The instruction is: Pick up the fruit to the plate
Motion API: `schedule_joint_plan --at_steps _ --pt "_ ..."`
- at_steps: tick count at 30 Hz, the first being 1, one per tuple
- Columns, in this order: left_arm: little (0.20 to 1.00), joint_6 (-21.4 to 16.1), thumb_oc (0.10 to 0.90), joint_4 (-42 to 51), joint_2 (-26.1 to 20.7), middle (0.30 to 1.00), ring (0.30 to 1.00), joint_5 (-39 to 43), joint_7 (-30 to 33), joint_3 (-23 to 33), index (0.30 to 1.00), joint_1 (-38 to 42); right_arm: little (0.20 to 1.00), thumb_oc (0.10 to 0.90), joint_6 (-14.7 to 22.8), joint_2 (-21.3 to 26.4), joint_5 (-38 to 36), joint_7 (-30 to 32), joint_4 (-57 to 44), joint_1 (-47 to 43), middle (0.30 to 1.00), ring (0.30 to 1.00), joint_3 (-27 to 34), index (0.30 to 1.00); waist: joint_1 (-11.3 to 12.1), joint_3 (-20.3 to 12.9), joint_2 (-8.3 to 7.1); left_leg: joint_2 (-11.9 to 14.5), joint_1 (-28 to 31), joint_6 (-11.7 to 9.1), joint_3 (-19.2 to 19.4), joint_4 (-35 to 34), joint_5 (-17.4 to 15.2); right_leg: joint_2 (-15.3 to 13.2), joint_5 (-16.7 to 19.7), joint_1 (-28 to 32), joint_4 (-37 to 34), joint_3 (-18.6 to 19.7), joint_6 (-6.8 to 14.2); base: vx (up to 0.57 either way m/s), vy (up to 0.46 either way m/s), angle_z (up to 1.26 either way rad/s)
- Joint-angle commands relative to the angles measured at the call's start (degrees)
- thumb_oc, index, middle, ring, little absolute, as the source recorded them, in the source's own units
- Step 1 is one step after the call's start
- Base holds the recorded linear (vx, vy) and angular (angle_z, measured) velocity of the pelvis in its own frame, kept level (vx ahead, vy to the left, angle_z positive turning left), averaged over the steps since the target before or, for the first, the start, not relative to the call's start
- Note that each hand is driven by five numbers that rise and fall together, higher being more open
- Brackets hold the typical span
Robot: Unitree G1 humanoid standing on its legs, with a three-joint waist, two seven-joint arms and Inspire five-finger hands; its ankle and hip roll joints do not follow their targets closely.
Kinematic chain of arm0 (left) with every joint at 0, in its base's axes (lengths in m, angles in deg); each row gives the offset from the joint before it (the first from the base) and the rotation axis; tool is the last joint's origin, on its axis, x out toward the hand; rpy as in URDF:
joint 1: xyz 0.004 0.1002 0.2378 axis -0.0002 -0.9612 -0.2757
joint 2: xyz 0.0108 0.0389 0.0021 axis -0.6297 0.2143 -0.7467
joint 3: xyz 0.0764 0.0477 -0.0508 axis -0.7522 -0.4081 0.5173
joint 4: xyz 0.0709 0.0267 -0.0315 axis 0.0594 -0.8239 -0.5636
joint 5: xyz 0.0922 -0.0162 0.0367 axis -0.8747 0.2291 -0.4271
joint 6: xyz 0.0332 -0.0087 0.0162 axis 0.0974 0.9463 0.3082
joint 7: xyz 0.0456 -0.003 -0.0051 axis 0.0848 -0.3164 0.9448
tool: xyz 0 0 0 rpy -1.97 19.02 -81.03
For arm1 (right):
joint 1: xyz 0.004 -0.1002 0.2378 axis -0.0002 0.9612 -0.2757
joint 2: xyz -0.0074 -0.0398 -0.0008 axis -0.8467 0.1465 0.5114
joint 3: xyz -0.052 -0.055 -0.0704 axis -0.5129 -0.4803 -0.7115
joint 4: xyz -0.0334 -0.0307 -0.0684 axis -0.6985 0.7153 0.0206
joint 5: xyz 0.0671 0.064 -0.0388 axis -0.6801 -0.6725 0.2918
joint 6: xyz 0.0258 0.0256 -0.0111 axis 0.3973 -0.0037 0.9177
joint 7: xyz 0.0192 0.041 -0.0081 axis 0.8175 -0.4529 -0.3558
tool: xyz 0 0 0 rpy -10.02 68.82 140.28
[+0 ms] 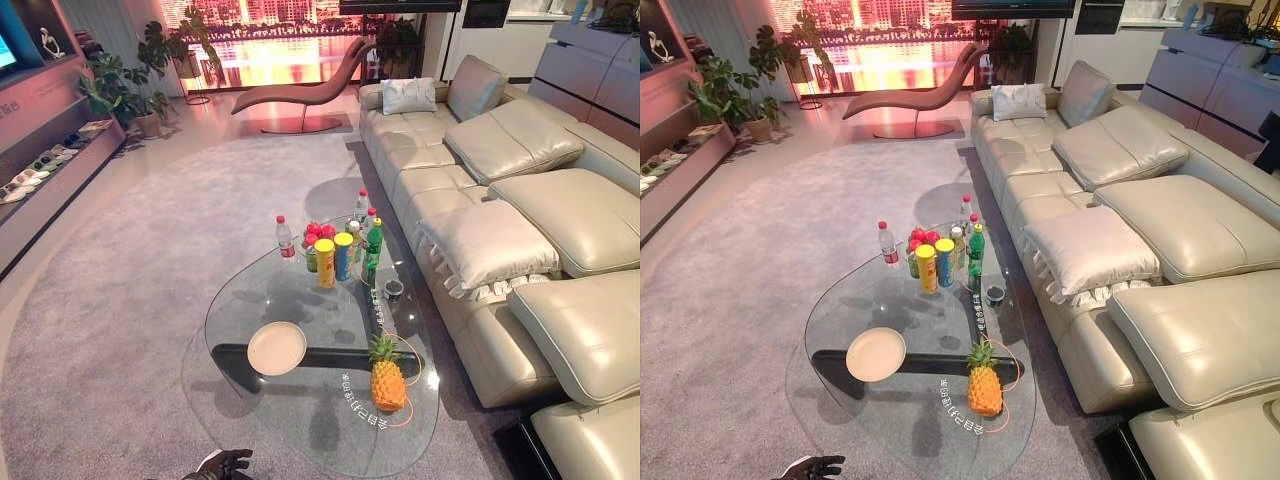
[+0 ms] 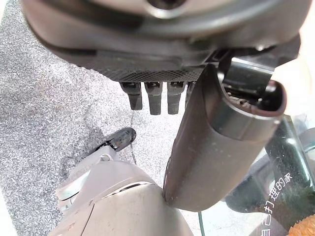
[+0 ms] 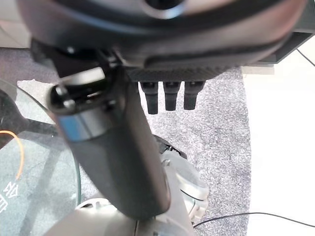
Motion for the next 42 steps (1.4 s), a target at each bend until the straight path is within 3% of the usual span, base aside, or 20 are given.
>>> schedule_joint_plan --at_steps 1,13,15,22,29,36,42 --pt "0.900 -1.11 0.800 -2.27 -0.04 0.900 0.900 0.45 -0.99 0.40 0.900 4.19 0.900 0.800 0.14 0.62 0.04 0.33 2.45 -5.40 0.900 0.900 -0.07 0.900 0.16 2.42 -0.40 3.66 2.46 -1.83 1.86 0.35 -0.56 -4.34 2.36 0.62 0.22 -1.49 2.72 0.00 0.000 0.00" --pt "0.900 -0.04 0.800 -0.37 -0.11 0.900 0.900 3.37 -0.80 -1.20 0.900 3.79 0.900 0.800 -0.62 1.66 0.36 0.33 2.29 -5.28 0.900 0.900 -0.39 0.900 -0.36 4.98 1.07 3.38 -2.11 -1.89 1.72 0.35 0.54 -5.25 3.29 -4.43 0.22 -0.54 2.81 0.01 -0.004 -0.02" --pt "0.900 -0.74 0.800 0.97 0.41 0.900 0.900 7.35 -2.57 -1.73 0.900 4.92 0.900 0.800 -1.27 2.30 0.43 0.12 2.10 -6.86 0.900 0.900 -0.81 0.900 -0.41 6.79 1.96 2.53 -4.95 -1.70 0.79 0.35 0.82 -5.76 3.98 -7.75 0.22 0.45 2.84 -0.08 0.043 -0.13" --pt "0.900 0.79 0.800 2.60 -0.43 0.900 0.900 20.29 -9.84 0.00 0.900 8.46 0.900 0.800 -0.75 4.68 -2.91 2.09 1.03 -11.76 0.900 0.900 -0.05 0.900 -0.38 12.00 2.77 0.73 -10.58 -0.53 -1.07 0.35 0.72 -6.00 5.40 -14.41 0.22 2.95 2.50 -0.09 0.026 -0.08" --pt "0.900 3.00 0.800 4.62 -4.16 0.900 0.900 36.63 -10.59 4.73 0.900 16.26 0.900 0.800 3.43 9.56 -9.11 5.37 -2.35 -17.49 0.900 0.900 1.76 0.900 -0.29 18.82 3.01 0.25 -17.07 -0.15 -2.33 0.35 2.09 -6.05 4.18 -22.08 4.52 5.08 1.40 -0.11 0.013 0.00" --pt "0.900 3.65 0.800 7.09 -6.59 0.900 0.900 41.57 -8.40 5.08 0.900 22.08 0.900 0.800 6.29 11.37 -12.69 8.27 -5.65 -23.24 0.900 0.900 1.50 0.900 -0.60 24.03 2.29 0.34 -28.59 -0.25 -4.70 10.65 0.32 -6.38 2.46 -33.34 13.04 7.41 0.96 -0.16 -0.045 -0.04" --pt "0.900 1.36 0.800 8.16 -6.90 0.900 0.900 42.78 0.45 6.14 0.900 25.08 0.900 0.800 9.42 11.29 -15.37 11.73 -7.60 -26.25 0.900 0.900 1.35 0.900 -0.98 27.41 1.67 0.61 -37.98 0.15 -6.12 20.76 -2.10 -6.13 0.40 -42.74 22.07 9.00 0.69 -0.12 -0.033 0.07"
